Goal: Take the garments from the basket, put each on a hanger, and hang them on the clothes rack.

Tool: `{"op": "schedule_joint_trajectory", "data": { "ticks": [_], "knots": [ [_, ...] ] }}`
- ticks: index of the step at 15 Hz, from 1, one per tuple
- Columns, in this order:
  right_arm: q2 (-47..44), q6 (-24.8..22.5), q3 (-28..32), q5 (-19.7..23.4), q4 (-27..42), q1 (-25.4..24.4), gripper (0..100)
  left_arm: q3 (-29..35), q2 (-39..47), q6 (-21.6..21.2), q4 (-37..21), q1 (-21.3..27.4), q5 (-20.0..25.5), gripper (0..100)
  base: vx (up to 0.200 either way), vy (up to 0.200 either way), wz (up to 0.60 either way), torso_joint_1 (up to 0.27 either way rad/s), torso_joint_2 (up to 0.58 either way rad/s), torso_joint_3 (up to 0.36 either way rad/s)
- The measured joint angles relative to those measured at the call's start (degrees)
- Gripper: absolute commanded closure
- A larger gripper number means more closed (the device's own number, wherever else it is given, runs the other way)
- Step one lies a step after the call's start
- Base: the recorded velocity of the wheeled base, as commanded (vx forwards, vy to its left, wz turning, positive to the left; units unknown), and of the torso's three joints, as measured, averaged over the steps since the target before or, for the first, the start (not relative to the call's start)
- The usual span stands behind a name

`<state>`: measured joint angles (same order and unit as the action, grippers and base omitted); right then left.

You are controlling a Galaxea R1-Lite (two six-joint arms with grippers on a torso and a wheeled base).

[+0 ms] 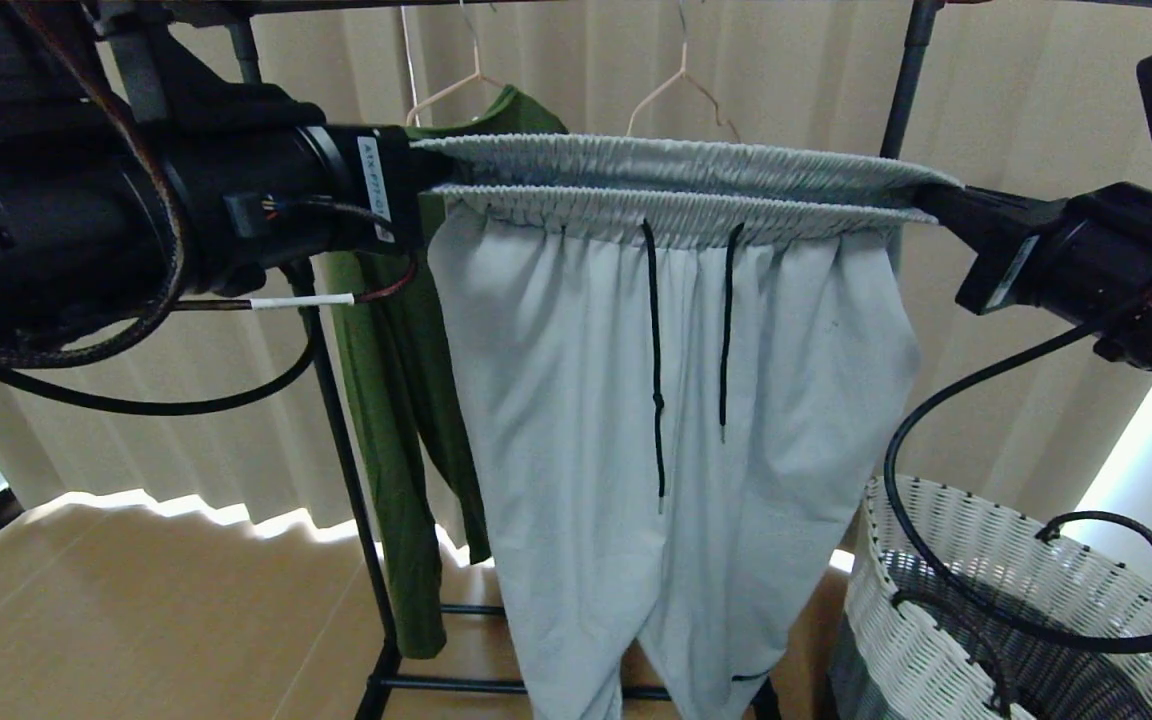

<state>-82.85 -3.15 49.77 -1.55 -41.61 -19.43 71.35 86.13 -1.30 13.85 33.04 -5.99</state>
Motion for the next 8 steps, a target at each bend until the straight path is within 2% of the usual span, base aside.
{"op": "schedule_joint_trajectory", "data": {
  "ticks": [4, 8],
  "knots": [
    [-2.93, -0.02, 5.44, 0.00, 0.48, -0.02, 100, -2.15, -1.27, 0.05, -3.69, 1.39, -1.97, 100, 0.000, 0.000, 0.00, 0.000, 0.00, 0.000],
    [-5.50, 0.02, 6.75, -0.06, 0.06, 0.00, 100, -2.34, -2.72, 0.05, -5.01, 1.77, -2.49, 100, 0.000, 0.000, 0.00, 0.000, 0.00, 0.000]
  ]
}}
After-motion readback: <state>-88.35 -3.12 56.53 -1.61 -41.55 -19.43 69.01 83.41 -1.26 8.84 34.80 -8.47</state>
